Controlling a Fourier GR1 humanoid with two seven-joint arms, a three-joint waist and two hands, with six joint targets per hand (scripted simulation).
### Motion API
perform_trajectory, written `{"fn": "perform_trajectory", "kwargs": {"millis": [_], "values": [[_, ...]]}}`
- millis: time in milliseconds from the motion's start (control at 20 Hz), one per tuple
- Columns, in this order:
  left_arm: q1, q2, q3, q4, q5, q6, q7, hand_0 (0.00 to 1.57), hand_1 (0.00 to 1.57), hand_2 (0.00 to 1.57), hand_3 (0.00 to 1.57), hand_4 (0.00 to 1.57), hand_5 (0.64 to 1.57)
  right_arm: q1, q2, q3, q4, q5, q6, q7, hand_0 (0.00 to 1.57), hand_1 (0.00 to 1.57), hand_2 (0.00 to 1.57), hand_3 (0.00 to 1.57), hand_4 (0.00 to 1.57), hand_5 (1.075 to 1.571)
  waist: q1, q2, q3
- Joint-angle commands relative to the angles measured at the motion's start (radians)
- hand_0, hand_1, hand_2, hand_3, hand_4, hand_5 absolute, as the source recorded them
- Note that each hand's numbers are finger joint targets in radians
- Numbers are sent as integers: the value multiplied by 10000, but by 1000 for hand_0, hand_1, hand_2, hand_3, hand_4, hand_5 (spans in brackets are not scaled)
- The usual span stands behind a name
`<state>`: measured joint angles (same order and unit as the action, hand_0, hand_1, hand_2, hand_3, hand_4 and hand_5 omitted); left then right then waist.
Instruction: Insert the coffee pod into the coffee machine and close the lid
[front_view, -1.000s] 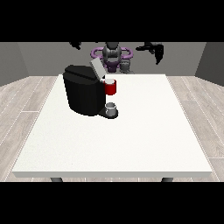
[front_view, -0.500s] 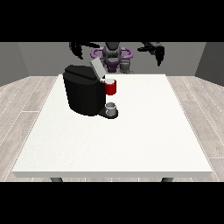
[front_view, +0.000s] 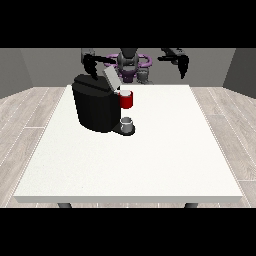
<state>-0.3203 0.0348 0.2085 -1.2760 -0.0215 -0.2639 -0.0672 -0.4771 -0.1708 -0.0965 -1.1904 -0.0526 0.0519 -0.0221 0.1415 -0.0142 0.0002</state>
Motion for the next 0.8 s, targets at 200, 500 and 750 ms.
{"fn": "perform_trajectory", "kwargs": {"millis": [200,500,750], "values": [[656,572,-53,-593,193,-61,-388,0,0,0,0,0,1571,-917,99,192,737,475,-28,-279,0,0,0,0,0,1571,-134,510,-3],[467,260,-226,-1019,377,638,172,0,0,0,0,0,1571,-1439,247,-2,1320,515,-194,-455,0,0,0,0,0,1571,-216,672,-2],[659,256,-593,-1594,111,886,562,0,0,0,0,0,1571,-1618,30,-49,1725,417,352,-474,0,0,0,0,0,1571,-99,558,-1]]}}
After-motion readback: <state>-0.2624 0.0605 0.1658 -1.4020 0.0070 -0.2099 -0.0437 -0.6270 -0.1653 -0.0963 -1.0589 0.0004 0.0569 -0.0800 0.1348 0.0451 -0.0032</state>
